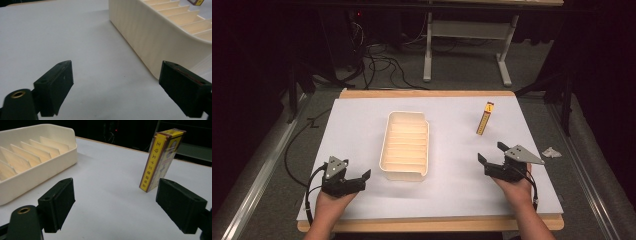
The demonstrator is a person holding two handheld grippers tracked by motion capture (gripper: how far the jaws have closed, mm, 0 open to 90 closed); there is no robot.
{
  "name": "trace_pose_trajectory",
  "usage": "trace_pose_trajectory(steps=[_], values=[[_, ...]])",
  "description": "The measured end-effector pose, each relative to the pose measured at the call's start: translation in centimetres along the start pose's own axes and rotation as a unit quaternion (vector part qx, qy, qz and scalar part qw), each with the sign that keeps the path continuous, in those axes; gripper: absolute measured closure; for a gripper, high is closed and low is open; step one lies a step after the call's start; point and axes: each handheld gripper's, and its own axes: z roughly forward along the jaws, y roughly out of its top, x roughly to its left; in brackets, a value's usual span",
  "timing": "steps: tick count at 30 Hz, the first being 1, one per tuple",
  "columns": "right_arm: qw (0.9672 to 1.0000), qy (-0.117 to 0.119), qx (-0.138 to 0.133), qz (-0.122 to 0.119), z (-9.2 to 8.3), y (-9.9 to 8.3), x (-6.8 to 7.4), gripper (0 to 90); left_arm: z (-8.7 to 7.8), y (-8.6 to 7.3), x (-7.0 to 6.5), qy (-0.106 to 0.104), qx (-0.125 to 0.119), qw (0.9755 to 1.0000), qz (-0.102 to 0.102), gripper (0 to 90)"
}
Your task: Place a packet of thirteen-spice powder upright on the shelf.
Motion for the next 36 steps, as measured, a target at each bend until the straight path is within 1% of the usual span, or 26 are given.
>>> trace_pose_trajectory(steps=[2,4,6,8,11,12,13,15,16,17,19,20,22,24,26,27,28,29,31,33,35,36], values=[[1.0,-0.002,-0.002,-0.002,0.0,0.0,-0.1,15.4,0.0,0.1,0.1,-0.002,0.0,1.0,0.001,14.7],[1.0,-0.003,0.001,0.001,-0.1,0.0,0.1,15.3,-0.1,0.1,0.1,-0.006,0.003,1.0,-0.004,15.5],[1.0,-0.004,0.001,-0.004,-0.1,0.0,0.2,15.4,-0.2,0.2,0.1,-0.012,0.002,0.9999,-0.002,16.3],[1.0,-0.007,0.002,-0.001,-0.2,0.0,0.3,15.4,-0.3,0.4,0.0,-0.019,0.0,0.9998,-0.007,17.1],[0.9999,-0.011,0.007,0.0,-0.3,-0.2,0.3,15.3,-0.3,0.8,0.2,-0.025,-0.004,0.9994,-0.022,17.5],[0.9999,-0.011,0.007,0.0,-0.3,-0.2,0.3,15.3,-0.3,0.8,0.2,-0.025,-0.004,0.9994,-0.022,17.8],[0.9999,-0.013,0.01,0.004,-0.3,-0.3,0.3,15.2,-0.2,1.0,0.1,-0.026,-0.008,0.9991,-0.032,17.8],[0.9997,-0.023,0.011,-0.003,-0.4,-0.3,0.3,15.2,-0.1,1.2,0.1,-0.033,-0.009,0.9983,-0.048,17.8],[0.9995,-0.027,0.012,-0.003,-0.4,-0.4,0.2,15.2,-0.1,1.3,0.0,-0.038,-0.009,0.998,-0.049,17.9],[0.9991,-0.039,0.017,0.002,-0.3,-0.5,0.2,15.1,-0.1,1.2,-0.1,-0.042,-0.007,0.9981,-0.046,18.2],[0.9989,-0.042,0.019,0.004,-0.2,-0.5,0.2,15.1,-0.1,1.1,-0.2,-0.046,-0.004,0.9982,-0.038,18.2],[0.9987,-0.045,0.022,0.003,-0.1,-0.5,0.2,15.0,-0.3,1.1,-0.3,-0.051,-0.006,0.9979,-0.04,18.2],[0.9986,-0.046,0.027,-0.003,0.2,-0.4,0.5,15.0,-0.3,1.2,-0.2,-0.051,-0.005,0.9979,-0.04,18.2],[0.9986,-0.044,0.03,-0.005,0.3,-0.3,0.9,15.0,-0.3,1.2,-0.1,-0.047,-0.007,0.9981,-0.038,18.2],[0.9987,-0.04,0.031,-0.008,0.5,-0.4,1.0,15.0,-0.3,1.4,0.1,-0.043,-0.008,0.998,-0.046,18.2],[0.9986,-0.04,0.033,-0.007,0.6,-0.4,1.1,15.0,-0.3,1.6,0.1,-0.041,-0.013,0.9978,-0.05,18.2],[0.9986,-0.04,0.036,-0.004,0.7,-0.6,1.0,15.0,-0.3,1.7,0.2,-0.04,-0.014,0.9981,-0.044,18.5],[0.9985,-0.039,0.037,0.002,0.9,-0.7,1.0,15.0,-0.3,1.7,0.3,-0.037,-0.014,0.9984,-0.04,19.4],[0.9985,-0.035,0.041,0.003,1.1,-0.8,0.8,15.0,-0.3,1.7,0.5,-0.032,-0.008,0.9986,-0.041,20.3],[0.9985,-0.032,0.043,0.008,1.4,-0.9,0.5,15.2,-0.2,1.7,0.7,-0.028,-0.005,0.9985,-0.046,20.7],[0.9984,-0.03,0.044,0.016,1.5,-1.0,0.4,15.4,0.0,1.6,0.8,-0.029,-0.002,0.9983,-0.051,20.7],[0.9986,-0.025,0.042,0.018,1.6,-1.0,0.2,15.5,0.0,1.6,0.7,-0.031,0.0,0.9982,-0.051,20.8]])
